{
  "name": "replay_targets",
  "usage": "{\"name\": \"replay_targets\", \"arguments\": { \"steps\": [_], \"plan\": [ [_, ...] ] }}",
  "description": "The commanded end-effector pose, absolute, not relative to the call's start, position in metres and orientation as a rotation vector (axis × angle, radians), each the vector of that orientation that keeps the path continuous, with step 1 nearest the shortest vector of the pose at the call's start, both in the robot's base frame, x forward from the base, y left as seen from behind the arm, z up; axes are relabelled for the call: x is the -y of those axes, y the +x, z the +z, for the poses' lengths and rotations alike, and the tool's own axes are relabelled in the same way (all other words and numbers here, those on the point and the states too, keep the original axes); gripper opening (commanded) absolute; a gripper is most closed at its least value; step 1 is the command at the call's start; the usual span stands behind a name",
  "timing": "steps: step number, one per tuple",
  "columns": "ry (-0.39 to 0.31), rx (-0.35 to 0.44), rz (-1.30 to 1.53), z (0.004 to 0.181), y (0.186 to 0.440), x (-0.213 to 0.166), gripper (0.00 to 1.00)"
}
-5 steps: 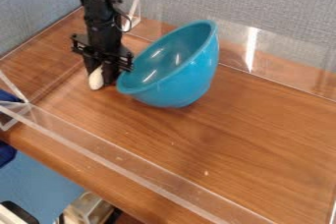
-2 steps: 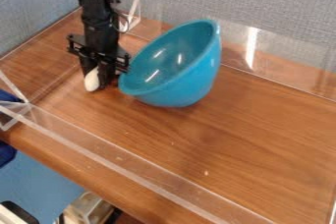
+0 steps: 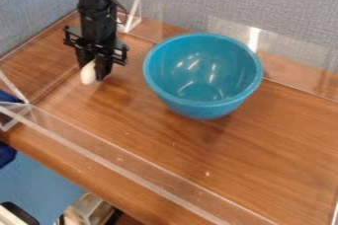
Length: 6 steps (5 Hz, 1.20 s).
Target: Put the mushroom in the blue bowl
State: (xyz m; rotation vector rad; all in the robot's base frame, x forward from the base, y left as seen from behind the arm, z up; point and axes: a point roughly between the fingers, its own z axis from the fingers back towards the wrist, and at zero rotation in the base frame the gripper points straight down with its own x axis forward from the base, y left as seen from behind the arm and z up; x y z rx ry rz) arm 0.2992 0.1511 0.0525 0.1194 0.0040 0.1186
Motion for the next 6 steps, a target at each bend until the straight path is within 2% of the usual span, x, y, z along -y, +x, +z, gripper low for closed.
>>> {"name": "replay_targets", "arguments": {
  "steps": [1, 2, 4, 5, 6],
  "plan": [
    [0.153, 0.087, 0.138, 0.091, 0.306, -0.163, 0.0],
    [0.157, 0.092, 0.143, 0.097, 0.313, -0.169, 0.0],
    [0.166, 0.138, 0.127, 0.135, 0.337, -0.171, 0.0],
    [0.165, 0.153, 0.117, 0.146, 0.35, -0.174, 0.0],
    [0.159, 0.145, 0.093, 0.142, 0.362, -0.175, 0.0]
  ]
}}
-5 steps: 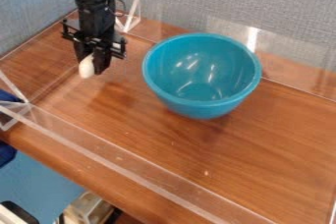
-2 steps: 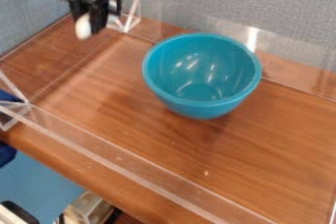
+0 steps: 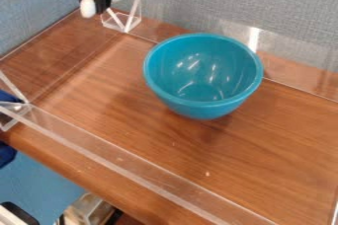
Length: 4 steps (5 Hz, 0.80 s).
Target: Put the mushroom in the blue bowl
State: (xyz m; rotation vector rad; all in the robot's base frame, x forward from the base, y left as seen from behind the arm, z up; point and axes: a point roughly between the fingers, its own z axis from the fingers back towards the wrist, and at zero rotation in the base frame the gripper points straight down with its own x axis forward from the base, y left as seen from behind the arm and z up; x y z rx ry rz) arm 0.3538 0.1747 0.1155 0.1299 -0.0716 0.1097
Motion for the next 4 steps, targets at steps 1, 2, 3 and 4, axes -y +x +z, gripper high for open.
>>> {"name": "replay_targets", "arguments": {
  "steps": [1, 2, 3, 4],
  "plan": [
    [0.159, 0.131, 0.107, 0.134, 0.372, -0.188, 0.0],
    [0.16, 0.12, 0.111, 0.127, 0.379, -0.197, 0.0],
    [0.165, 0.11, 0.118, 0.12, 0.385, -0.2, 0.0],
    [0.171, 0.103, 0.122, 0.116, 0.391, -0.198, 0.0]
  ]
}}
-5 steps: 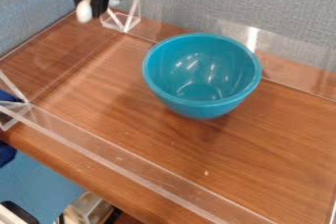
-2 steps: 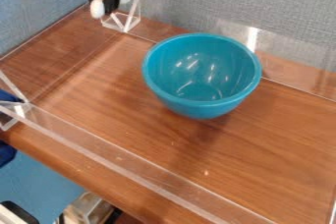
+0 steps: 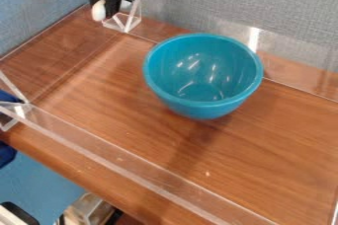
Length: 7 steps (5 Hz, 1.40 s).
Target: Put the mushroom in the blue bowl
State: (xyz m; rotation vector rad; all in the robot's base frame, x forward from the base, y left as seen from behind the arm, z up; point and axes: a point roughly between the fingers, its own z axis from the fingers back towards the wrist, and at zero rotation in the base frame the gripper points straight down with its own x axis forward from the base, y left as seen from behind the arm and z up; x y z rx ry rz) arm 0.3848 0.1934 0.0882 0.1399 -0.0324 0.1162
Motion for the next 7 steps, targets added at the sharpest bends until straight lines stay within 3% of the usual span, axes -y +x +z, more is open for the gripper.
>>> {"name": "replay_targets", "arguments": {
  "steps": [1, 3, 7],
  "plan": [
    [0.179, 0.095, 0.131, 0.11, 0.397, -0.193, 0.0],
    [0.2, 0.08, 0.15, 0.101, 0.407, -0.19, 0.0],
    [0.231, 0.078, 0.212, 0.103, 0.41, -0.189, 0.0]
  ]
}}
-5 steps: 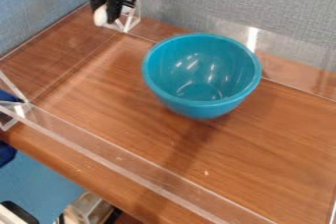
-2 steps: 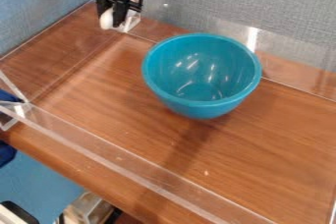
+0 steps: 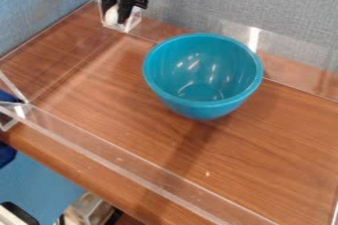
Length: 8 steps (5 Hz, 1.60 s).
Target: Put the mushroom in the blue bowl
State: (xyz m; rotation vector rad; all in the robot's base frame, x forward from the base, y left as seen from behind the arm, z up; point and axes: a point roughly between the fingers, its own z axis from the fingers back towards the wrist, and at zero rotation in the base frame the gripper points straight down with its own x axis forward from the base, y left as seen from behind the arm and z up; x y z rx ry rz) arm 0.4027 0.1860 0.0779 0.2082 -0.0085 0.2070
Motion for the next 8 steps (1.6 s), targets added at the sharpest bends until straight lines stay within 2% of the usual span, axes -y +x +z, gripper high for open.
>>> {"name": "replay_targets", "arguments": {
  "steps": [1, 3, 4, 6, 8],
  "plan": [
    [0.227, 0.101, 0.188, 0.121, 0.405, -0.176, 0.0],
    [0.216, 0.192, 0.104, 0.181, 0.391, -0.132, 0.0],
    [0.196, 0.206, 0.022, 0.189, 0.381, -0.095, 0.0],
    [0.156, 0.2, -0.16, 0.186, 0.365, -0.019, 0.0],
    [0.111, 0.148, -0.286, 0.165, 0.337, 0.039, 0.0]
  ]
}}
